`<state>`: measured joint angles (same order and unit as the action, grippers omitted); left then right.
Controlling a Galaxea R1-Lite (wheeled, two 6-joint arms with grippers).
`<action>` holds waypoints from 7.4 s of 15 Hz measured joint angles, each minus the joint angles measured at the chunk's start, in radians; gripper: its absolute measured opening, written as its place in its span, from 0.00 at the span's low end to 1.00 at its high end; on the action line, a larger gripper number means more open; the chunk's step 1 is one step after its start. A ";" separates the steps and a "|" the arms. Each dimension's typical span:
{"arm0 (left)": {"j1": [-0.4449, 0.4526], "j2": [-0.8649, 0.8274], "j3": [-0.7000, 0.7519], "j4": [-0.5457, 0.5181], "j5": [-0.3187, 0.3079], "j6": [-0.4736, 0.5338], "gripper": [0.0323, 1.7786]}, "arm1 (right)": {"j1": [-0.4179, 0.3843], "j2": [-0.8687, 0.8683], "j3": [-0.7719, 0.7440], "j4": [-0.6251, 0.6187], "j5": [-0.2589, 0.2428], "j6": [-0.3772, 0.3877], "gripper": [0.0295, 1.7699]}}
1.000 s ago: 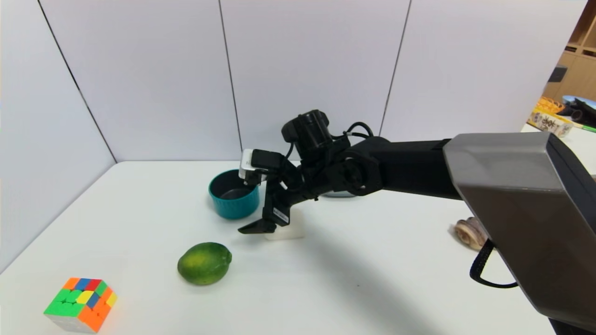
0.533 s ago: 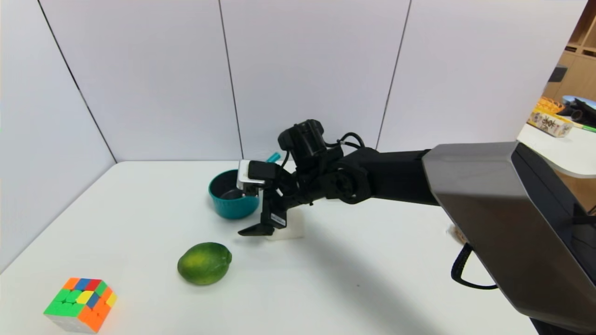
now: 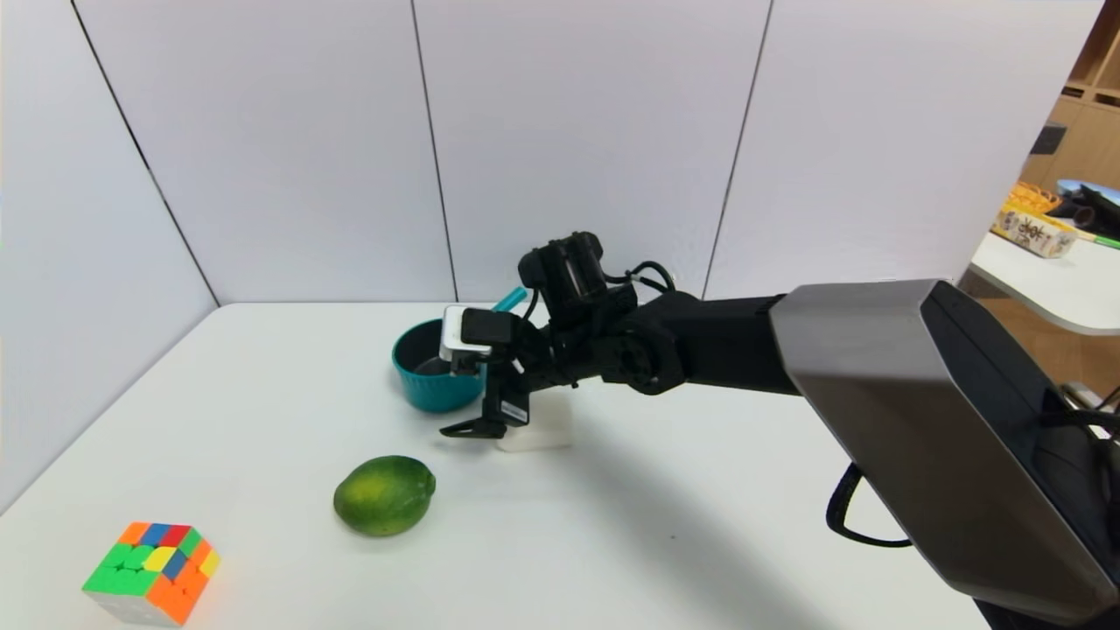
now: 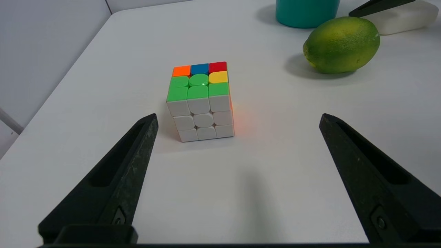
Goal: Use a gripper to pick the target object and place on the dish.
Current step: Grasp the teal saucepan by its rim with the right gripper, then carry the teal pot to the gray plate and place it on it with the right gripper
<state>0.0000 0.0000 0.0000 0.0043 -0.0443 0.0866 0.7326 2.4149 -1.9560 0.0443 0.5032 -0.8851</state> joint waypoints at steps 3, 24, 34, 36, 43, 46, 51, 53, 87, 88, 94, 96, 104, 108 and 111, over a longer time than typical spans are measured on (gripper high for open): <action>0.000 0.000 0.000 0.000 0.000 0.000 0.95 | 0.001 0.017 0.000 -0.057 -0.001 -0.001 0.97; 0.000 0.000 0.000 0.000 0.001 0.000 0.95 | -0.001 -0.010 -0.009 0.146 -0.076 -0.022 0.97; 0.000 0.000 0.000 0.000 0.000 0.000 0.95 | 0.001 -0.021 -0.008 0.231 -0.105 -0.171 0.97; 0.000 0.000 0.000 0.000 0.000 0.000 0.95 | 0.010 -0.026 -0.008 0.234 -0.106 -0.170 0.97; 0.000 0.000 0.000 0.000 0.000 0.000 0.95 | 0.024 -0.040 -0.009 0.247 -0.106 -0.170 0.78; 0.000 0.000 0.000 0.000 0.000 0.000 0.95 | 0.025 -0.040 -0.009 0.272 -0.107 -0.172 0.54; 0.000 0.000 0.000 0.001 0.001 0.000 0.95 | 0.029 -0.038 -0.009 0.273 -0.122 -0.174 0.04; 0.000 0.000 0.000 0.000 0.001 0.000 0.95 | 0.032 -0.039 -0.009 0.274 -0.122 -0.173 0.04; 0.000 0.000 0.000 0.000 0.000 0.000 0.95 | -0.257 -0.106 -0.006 0.329 -0.523 -0.108 0.04; 0.000 0.000 0.000 0.000 0.000 0.000 0.95 | -0.257 -0.104 -0.006 0.338 -0.522 -0.109 0.04; 0.000 0.000 0.000 0.000 0.000 0.000 0.95 | -0.252 -0.103 -0.007 0.371 -0.558 -0.112 0.04; 0.000 0.000 0.000 0.000 0.000 0.000 0.95 | -0.250 -0.104 -0.008 0.385 -0.558 -0.112 0.04; 0.000 0.000 0.000 0.000 0.000 0.000 0.95 | -0.249 -0.114 -0.007 0.411 -0.562 -0.112 0.52; 0.000 0.000 0.000 0.000 0.000 0.000 0.95 | -0.248 -0.180 -0.005 0.468 -0.559 -0.108 0.70; 0.000 0.000 0.000 0.000 0.000 0.000 0.95 | -0.261 -0.305 0.024 0.492 -0.559 -0.093 0.78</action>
<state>0.0000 0.0000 0.0000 0.0043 -0.0443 0.0870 0.4715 2.1100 -1.9323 0.5360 -0.0557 -0.9779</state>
